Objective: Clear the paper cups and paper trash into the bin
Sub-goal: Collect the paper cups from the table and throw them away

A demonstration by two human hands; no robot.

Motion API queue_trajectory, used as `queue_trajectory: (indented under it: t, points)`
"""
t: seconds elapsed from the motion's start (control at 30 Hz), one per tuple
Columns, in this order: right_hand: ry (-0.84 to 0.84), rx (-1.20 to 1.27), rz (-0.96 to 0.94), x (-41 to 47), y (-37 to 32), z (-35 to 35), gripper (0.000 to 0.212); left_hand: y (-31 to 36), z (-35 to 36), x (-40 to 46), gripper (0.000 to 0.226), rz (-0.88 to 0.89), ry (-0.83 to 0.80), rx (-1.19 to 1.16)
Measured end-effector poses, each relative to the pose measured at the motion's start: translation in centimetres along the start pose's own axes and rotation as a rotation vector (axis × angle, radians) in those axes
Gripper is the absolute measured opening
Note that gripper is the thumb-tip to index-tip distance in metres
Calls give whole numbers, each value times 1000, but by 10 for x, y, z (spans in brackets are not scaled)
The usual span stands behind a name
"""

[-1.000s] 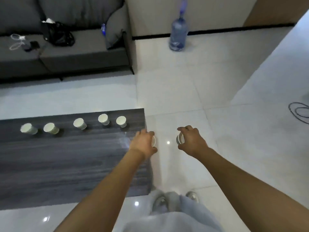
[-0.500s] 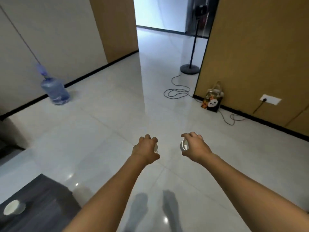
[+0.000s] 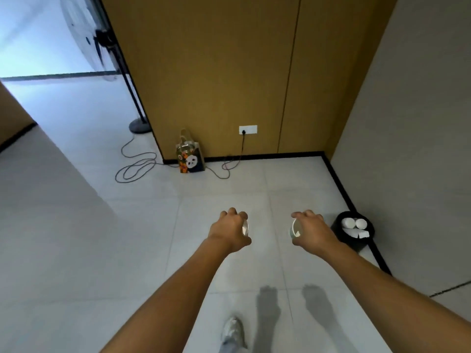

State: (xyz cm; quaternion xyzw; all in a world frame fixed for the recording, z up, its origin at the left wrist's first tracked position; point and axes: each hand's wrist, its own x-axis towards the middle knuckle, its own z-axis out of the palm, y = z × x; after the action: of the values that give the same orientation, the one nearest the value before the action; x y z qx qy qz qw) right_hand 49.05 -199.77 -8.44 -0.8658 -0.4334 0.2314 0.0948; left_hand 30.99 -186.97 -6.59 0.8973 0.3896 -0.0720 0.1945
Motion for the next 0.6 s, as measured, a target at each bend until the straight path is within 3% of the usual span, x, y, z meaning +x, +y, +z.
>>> queue_trajectory:
  t: [0.6]
  points:
    - [184, 189, 509, 114, 223, -128, 68, 239, 7, 288, 64, 485, -219, 143]
